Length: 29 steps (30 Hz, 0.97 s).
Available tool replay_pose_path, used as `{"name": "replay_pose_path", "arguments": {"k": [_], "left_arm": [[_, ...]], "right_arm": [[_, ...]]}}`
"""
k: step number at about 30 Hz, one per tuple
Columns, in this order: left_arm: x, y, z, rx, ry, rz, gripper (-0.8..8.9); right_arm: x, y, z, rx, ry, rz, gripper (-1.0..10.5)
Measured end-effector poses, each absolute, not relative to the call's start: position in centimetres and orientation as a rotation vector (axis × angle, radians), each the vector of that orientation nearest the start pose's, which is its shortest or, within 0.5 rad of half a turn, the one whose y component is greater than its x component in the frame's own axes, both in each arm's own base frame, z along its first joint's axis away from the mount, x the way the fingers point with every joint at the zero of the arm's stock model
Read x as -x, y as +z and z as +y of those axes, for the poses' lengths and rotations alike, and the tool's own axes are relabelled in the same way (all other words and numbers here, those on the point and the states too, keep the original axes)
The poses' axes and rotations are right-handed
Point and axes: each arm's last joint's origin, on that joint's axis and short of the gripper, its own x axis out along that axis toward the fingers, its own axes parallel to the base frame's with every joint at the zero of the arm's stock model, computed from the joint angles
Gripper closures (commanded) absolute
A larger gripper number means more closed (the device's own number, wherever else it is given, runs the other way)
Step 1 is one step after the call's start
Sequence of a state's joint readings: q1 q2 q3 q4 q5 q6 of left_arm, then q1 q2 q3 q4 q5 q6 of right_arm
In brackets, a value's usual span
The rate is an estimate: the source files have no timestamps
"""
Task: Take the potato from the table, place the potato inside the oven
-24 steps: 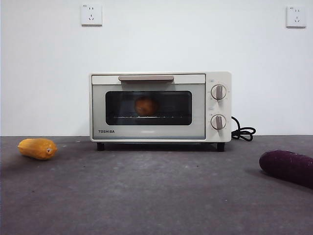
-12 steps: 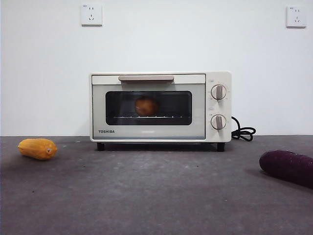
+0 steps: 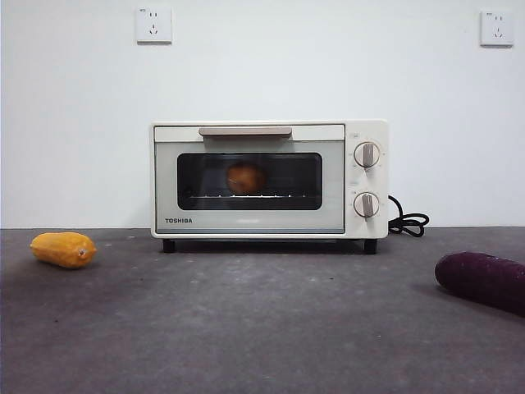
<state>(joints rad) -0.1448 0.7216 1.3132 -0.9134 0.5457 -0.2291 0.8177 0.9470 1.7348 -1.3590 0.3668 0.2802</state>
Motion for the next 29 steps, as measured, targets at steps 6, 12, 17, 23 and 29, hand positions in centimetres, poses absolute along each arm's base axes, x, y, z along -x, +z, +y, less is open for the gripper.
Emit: {"name": "replay_pose_path", "arguments": {"k": [6, 12, 17, 23, 29], "left_arm": [[-9.1, 43.2, -2.8, 0.292, -0.639, 0.442, 8.18], [-11.8, 42.5, -3.2, 0.308, -0.625, 0.526, 8.18], [-13.6, 41.8, -3.5, 0.318, -0.614, 0.583, 8.18], [-13.4, 42.1, -3.2, 0.206, -0.579, 0.512, 8.18], [-13.4, 40.7, -2.7, -0.103, -0.451, 0.457, 8.18]], "right_arm": [[-6.0, 48.2, 4.9, 0.052, 0.366, 0.533, 9.5], [-6.1, 48.2, 4.9, 0.053, 0.365, 0.535, 9.5], [-6.1, 48.2, 5.0, 0.055, 0.365, 0.537, 9.5], [-6.1, 48.2, 5.0, 0.055, 0.365, 0.537, 9.5], [-6.1, 48.2, 5.0, 0.055, 0.365, 0.537, 9.5]]}}
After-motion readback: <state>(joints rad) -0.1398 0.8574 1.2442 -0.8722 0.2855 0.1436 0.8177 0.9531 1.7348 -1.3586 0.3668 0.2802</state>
